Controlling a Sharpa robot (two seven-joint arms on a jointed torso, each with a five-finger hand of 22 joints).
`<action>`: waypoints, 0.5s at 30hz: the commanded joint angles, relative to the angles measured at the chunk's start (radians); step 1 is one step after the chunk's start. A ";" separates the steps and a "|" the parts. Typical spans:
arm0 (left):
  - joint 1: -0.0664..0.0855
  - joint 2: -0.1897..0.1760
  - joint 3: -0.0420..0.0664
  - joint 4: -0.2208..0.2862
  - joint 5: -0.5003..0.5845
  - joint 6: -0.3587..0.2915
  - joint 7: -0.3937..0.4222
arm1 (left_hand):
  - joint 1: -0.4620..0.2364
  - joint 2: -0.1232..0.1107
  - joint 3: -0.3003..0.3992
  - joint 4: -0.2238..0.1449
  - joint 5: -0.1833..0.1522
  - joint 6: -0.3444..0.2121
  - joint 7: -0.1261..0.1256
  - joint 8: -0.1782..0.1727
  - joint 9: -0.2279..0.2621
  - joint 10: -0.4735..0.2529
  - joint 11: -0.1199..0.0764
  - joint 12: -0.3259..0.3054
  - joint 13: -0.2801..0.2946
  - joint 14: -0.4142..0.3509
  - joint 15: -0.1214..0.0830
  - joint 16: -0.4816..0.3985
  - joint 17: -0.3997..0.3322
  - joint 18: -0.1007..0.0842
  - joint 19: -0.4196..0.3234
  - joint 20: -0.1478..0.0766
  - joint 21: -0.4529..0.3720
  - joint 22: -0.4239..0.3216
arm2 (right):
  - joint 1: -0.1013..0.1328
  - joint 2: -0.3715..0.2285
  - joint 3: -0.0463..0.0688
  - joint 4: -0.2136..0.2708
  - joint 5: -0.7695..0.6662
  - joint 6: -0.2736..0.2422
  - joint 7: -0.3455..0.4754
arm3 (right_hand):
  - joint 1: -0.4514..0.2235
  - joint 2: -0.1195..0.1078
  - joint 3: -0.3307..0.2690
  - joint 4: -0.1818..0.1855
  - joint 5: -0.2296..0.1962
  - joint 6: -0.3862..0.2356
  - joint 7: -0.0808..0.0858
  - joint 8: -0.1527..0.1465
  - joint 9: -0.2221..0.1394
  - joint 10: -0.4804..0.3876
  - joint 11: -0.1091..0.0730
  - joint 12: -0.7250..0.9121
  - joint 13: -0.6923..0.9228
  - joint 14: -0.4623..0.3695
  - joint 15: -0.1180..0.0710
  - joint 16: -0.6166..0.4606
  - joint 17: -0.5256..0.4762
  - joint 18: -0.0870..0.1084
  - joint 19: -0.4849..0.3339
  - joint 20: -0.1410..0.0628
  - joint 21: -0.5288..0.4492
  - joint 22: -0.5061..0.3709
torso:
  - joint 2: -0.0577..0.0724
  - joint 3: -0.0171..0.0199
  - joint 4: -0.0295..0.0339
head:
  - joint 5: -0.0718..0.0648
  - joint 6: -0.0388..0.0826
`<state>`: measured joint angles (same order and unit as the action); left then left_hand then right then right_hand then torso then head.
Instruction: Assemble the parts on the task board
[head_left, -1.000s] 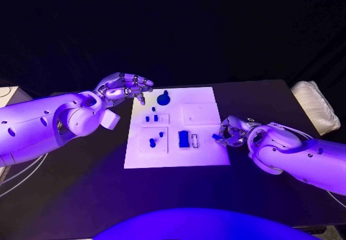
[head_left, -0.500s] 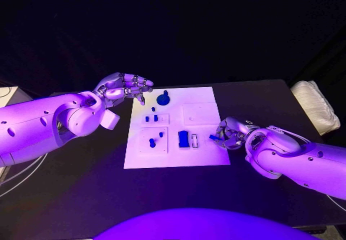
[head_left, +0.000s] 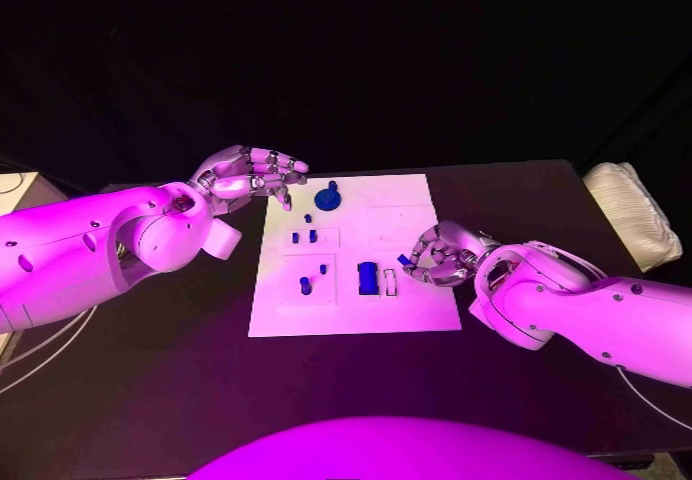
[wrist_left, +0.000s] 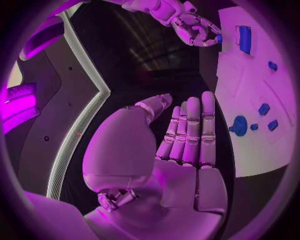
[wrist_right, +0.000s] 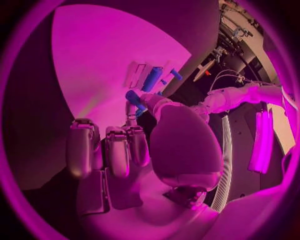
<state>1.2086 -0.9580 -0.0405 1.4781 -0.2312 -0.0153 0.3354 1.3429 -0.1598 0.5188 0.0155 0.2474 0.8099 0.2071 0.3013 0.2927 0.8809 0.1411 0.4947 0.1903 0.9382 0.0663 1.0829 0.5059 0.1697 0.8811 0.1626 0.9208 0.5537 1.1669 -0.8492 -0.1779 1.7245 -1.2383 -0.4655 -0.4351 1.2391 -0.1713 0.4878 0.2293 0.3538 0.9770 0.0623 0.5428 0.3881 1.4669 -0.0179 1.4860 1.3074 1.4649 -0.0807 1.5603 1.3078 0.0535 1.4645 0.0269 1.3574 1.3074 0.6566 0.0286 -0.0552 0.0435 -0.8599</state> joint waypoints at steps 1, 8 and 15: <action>0.000 0.001 0.000 0.003 0.005 0.020 0.005 | -0.006 0.003 -0.001 0.006 0.004 -0.004 0.001 0.006 -0.002 -0.006 0.003 0.006 -0.001 -0.003 0.007 -0.004 0.001 0.015 0.006 0.003 -0.001 -0.001 | -0.007 0.013 -0.001 -0.015 0.063 0.018 0.001 | -0.016 0.000 0.006 0.002 -0.002 0.017 -0.014 0.033 0.026 0.063 -0.006 0.008 0.218 0.104 -0.007 0.005 0.255 -0.009 0.059 -0.009 0.005 0.136 | 0.000 -0.0002 -0.0011 | 0.000 0.000; 0.000 0.001 0.000 0.004 0.005 0.021 0.004 | -0.006 0.003 -0.001 0.006 0.004 -0.004 0.001 0.006 -0.002 -0.006 0.003 0.006 -0.001 -0.003 0.007 -0.004 0.001 0.015 0.006 0.003 -0.001 -0.001 | -0.027 0.051 -0.002 -0.046 0.077 0.046 -0.026 | -0.073 0.001 0.009 0.014 -0.023 0.023 -0.016 0.042 0.031 0.070 -0.008 0.020 0.226 0.105 -0.008 0.007 0.258 -0.011 0.061 -0.009 0.012 0.142 | 0.001 0.0011 -0.0003 | -0.002 -0.002; 0.000 0.000 0.000 0.004 0.005 0.021 0.003 | -0.006 0.003 -0.001 0.006 0.004 -0.004 0.001 0.006 -0.002 -0.006 0.003 0.006 -0.001 -0.003 0.007 -0.004 0.001 0.015 0.006 0.003 -0.001 -0.001 | -0.032 0.067 -0.003 -0.065 0.069 0.065 -0.042 | -0.107 0.001 0.008 0.023 -0.038 0.027 -0.017 0.045 0.032 0.073 -0.009 0.024 0.229 0.105 -0.008 0.007 0.257 -0.011 0.062 -0.009 0.015 0.145 | 0.001 0.0008 0.0003 | -0.002 -0.004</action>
<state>1.2086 -0.9585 -0.0405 1.4799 -0.2312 -0.0139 0.3334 1.3429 -0.1598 0.5188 0.0155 0.2474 0.8099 0.2071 0.3013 0.2918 0.8809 0.1411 0.4947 0.1904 0.9382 0.0663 1.0830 0.5058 0.1697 0.8810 0.1626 0.9208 0.5538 1.1363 -0.7844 -0.1809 1.6626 -1.1764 -0.4293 -0.4582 1.1391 -0.1685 0.4956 0.2462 0.3229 0.9773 0.0622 0.5854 0.4179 1.4669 -0.0178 1.5050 1.3074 1.4649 -0.0806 1.5636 1.3077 0.0533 1.4679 0.0234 1.3689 1.3078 0.6572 0.0294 -0.0552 0.0418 -0.8632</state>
